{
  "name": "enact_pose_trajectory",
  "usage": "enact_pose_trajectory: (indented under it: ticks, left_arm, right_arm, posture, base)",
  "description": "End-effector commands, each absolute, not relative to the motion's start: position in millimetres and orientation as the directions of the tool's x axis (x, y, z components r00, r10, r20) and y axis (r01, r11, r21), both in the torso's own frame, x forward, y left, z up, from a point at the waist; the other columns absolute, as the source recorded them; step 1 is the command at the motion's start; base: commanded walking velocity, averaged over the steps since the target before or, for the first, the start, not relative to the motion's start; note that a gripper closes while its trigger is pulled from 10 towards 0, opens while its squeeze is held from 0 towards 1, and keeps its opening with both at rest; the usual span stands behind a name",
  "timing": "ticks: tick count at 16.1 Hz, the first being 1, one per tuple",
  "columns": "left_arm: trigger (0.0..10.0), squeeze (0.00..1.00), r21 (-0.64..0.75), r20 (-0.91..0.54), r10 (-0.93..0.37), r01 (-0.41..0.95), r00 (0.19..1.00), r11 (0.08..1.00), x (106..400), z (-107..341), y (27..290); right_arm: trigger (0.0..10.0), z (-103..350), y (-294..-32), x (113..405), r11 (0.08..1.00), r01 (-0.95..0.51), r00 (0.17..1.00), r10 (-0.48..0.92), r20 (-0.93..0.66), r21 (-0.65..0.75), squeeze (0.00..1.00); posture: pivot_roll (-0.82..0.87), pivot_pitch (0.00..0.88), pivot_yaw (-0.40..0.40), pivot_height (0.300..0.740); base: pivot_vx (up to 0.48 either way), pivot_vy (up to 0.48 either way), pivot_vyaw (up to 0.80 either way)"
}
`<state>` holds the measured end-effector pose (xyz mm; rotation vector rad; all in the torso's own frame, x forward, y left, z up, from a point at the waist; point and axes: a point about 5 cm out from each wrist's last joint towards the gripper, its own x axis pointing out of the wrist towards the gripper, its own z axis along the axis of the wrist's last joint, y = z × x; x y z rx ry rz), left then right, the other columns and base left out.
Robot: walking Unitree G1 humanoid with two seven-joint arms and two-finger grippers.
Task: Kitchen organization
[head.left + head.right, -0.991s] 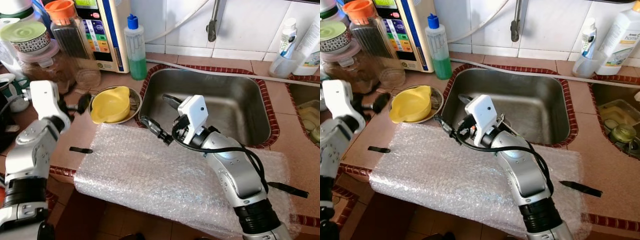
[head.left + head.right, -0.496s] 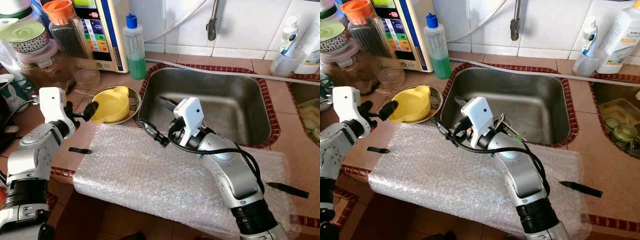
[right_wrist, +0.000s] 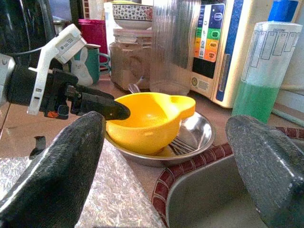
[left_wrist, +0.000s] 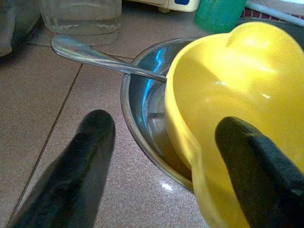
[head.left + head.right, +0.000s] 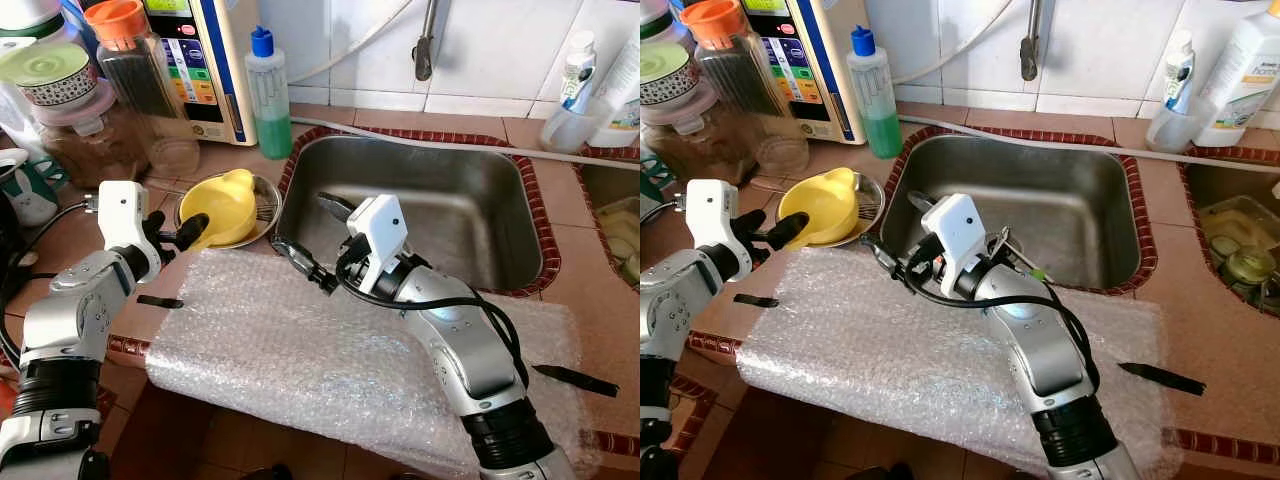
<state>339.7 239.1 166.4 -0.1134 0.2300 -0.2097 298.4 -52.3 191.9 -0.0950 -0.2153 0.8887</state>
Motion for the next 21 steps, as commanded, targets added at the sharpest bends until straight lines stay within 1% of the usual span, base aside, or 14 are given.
enact_pose_trajectory:
  ticks: [1,21]
  left_arm:
    - [0.0,0.00,-0.111,-0.224,-0.212,0.192,0.951,0.975,337.1,168.0,243.7]
    - [0.0,0.00,-0.068,-0.188,-0.174,0.164,0.966,0.984,334.7,173.7,249.2]
  right_arm:
    - [10.0,191.4,-48.4,297.7,0.614,-0.769,0.597,0.789,0.147,-0.175,0.00]
    - [10.0,192.5,-47.6,299.9,0.609,-0.776,0.590,0.793,0.151,-0.167,0.00]
  posture:
    - [-0.16,0.132,0.116,0.740]
    - [-0.16,0.139,0.111,0.740]
  base:
    - [0.000,0.000,0.00]
    - [0.000,0.000,0.00]
